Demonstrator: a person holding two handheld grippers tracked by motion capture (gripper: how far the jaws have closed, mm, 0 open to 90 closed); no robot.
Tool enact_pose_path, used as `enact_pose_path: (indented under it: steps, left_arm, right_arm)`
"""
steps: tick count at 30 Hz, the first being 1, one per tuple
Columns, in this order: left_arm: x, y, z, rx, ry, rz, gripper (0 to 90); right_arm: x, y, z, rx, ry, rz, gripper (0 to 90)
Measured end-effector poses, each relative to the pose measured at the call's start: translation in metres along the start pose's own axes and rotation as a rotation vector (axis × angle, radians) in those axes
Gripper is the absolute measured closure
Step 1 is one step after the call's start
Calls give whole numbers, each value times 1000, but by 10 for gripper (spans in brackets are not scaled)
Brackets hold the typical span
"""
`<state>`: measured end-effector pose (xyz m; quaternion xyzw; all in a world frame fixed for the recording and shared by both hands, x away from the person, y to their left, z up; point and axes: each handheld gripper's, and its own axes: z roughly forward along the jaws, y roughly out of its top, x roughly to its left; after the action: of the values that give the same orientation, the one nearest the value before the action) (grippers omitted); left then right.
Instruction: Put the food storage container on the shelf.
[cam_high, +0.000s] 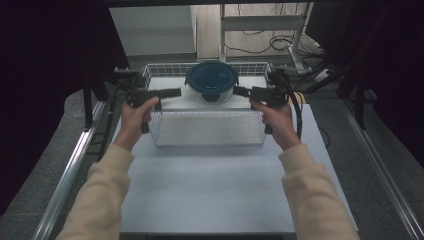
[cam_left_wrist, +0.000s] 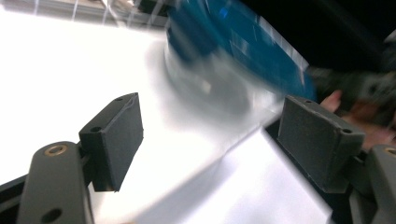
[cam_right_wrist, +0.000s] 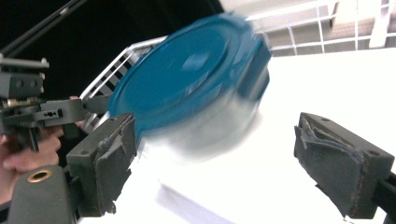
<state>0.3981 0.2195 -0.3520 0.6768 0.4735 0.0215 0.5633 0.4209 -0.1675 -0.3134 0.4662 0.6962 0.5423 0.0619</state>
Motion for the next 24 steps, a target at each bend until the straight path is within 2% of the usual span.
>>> enact_pose_path:
  steps: [2,3,5,7,9,12,13,15,17,19,21,24]
  left_arm:
    - [-11,-26,-15,-3,15,54,218]
    - [-15,-36,-19,-1,14,65,220]
    - [-23,-65,-31,-2,25,91,219]
    - [-29,-90,-40,4,27,106,218]
    - [-34,-114,-47,9,33,119,220]
    - [-38,-148,-51,38,63,143,223]
    - [-39,-155,-50,60,71,156,224]
    - [-42,-163,-48,83,98,190,219]
    - [-44,-169,-47,92,99,195,221]
    - [-46,-173,-47,91,105,206,220]
    - [-47,-178,-47,97,111,219,218]
    - [-47,-185,-48,106,133,227,216]
  right_arm:
    - [4,-20,-19,-1,4,-69,133]
    - [5,-32,-27,-9,-7,-100,133]
    - [6,-56,-42,-23,-9,-151,133]
    - [6,-81,-56,-32,-17,-182,135]
    - [2,-106,-69,-34,-12,-185,137]
    - [-7,-144,-84,-17,-34,-208,141]
    - [-12,-158,-88,-7,-46,-209,143]
    - [-18,-174,-91,10,-51,-201,143]
    - [-24,-186,-91,42,-67,-192,143]
    - [-27,-195,-91,61,-74,-186,143]
    - [-28,-201,-90,75,-85,-202,143]
    - [-28,-204,-92,68,-95,-216,143]
